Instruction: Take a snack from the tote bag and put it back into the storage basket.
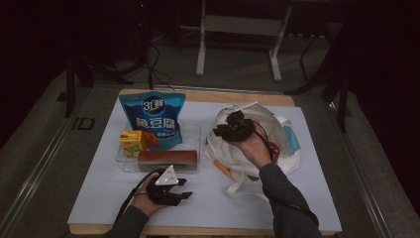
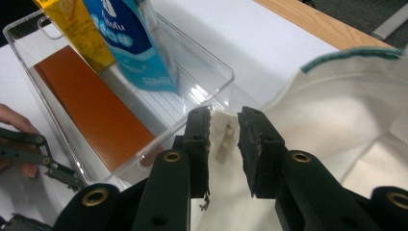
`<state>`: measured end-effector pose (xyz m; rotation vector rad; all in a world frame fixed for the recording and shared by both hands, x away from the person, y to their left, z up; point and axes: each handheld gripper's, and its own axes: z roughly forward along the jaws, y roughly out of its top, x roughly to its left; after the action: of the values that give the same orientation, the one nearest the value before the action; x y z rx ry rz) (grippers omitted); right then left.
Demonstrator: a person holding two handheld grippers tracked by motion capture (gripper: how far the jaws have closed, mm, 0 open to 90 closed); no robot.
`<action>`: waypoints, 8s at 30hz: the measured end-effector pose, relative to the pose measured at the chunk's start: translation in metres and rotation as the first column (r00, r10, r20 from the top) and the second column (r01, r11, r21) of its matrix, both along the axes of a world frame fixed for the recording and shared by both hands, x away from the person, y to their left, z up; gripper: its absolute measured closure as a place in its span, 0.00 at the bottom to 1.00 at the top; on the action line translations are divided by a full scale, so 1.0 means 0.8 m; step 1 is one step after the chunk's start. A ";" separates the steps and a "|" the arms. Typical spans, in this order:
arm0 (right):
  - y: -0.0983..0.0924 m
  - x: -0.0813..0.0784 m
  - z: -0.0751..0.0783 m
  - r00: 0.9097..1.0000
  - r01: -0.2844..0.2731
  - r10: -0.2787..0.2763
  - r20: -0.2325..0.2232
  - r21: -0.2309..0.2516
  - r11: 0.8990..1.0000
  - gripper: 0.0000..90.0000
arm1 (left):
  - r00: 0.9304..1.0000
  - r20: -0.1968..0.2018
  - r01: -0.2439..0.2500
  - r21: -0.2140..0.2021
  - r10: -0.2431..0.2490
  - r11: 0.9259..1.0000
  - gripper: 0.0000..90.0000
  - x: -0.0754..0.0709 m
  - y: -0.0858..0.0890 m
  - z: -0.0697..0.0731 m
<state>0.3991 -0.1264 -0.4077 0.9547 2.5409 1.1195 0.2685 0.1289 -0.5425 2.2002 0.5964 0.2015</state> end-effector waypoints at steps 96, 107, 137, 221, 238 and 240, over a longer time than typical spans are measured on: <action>-0.196 -0.058 -0.036 0.996 0.048 -0.064 -0.065 -0.226 0.973 1.00 | 1.000 -0.017 0.009 -0.007 -0.009 1.000 0.52 0.001 0.000 0.000; -0.201 -0.063 -0.056 0.993 0.033 -0.064 -0.095 -0.297 0.954 1.00 | 1.000 -0.018 0.009 -0.007 -0.009 1.000 0.52 0.002 0.000 0.000; -0.170 -0.056 -0.056 0.994 0.005 -0.037 -0.104 -0.286 0.958 0.90 | 1.000 -0.018 0.009 -0.007 -0.009 1.000 0.52 0.002 0.000 0.000; -0.141 -0.013 -0.052 0.945 0.228 -0.295 -0.141 -0.361 0.904 0.29 | 1.000 -0.021 0.012 -0.009 -0.012 1.000 0.51 0.002 0.000 0.000; -0.124 -0.020 -0.032 0.965 0.181 -0.234 -0.116 -0.347 0.920 0.29 | 1.000 -0.021 0.012 -0.009 -0.012 1.000 0.51 0.002 0.001 0.000; -0.121 -0.020 -0.030 0.967 0.175 -0.227 -0.116 -0.349 0.921 0.29 | 1.000 -0.021 0.012 -0.009 -0.013 1.000 0.51 0.002 0.001 0.000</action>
<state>0.3830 -0.2235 -0.4317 1.2111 2.5606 0.5482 0.2701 0.1293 -0.5428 2.1998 0.5940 0.1691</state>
